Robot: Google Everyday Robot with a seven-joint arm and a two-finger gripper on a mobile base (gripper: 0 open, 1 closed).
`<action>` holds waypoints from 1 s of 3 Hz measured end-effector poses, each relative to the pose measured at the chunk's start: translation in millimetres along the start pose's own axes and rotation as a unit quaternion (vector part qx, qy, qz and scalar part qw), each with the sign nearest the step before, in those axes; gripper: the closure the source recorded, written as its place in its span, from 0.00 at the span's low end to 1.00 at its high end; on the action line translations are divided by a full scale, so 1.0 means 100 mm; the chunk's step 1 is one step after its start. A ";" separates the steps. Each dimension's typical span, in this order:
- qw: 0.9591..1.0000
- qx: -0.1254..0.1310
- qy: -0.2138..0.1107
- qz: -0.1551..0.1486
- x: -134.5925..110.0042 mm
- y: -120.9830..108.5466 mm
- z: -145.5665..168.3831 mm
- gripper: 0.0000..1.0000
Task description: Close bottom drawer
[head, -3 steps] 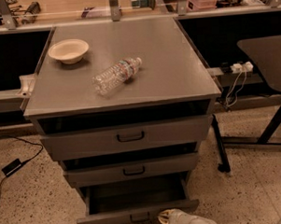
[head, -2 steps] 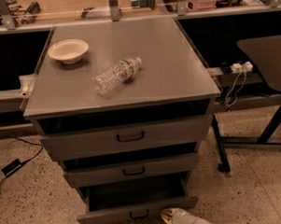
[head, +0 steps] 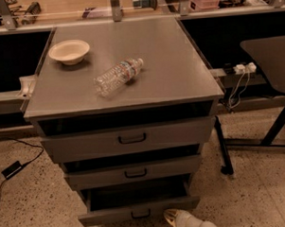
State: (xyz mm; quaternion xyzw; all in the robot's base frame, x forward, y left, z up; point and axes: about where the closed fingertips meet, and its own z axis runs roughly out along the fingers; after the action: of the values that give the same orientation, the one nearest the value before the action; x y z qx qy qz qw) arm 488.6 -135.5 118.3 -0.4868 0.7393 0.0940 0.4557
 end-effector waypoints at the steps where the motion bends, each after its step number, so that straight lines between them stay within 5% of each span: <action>1: 1.000 -0.008 -0.010 -0.004 0.01 0.04 -0.03 1.00; 2: 0.999 -0.010 -0.050 0.001 -0.01 -0.05 -0.04 1.00; 3: 0.994 -0.064 -0.077 -0.051 -0.04 -0.14 -0.07 1.00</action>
Offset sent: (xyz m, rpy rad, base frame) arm -0.0074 -0.0075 0.0151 0.1323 -0.1403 0.3058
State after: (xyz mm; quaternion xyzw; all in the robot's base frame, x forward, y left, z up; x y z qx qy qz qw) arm 495.9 -143.9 129.6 -0.5431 0.6691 0.1551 0.4830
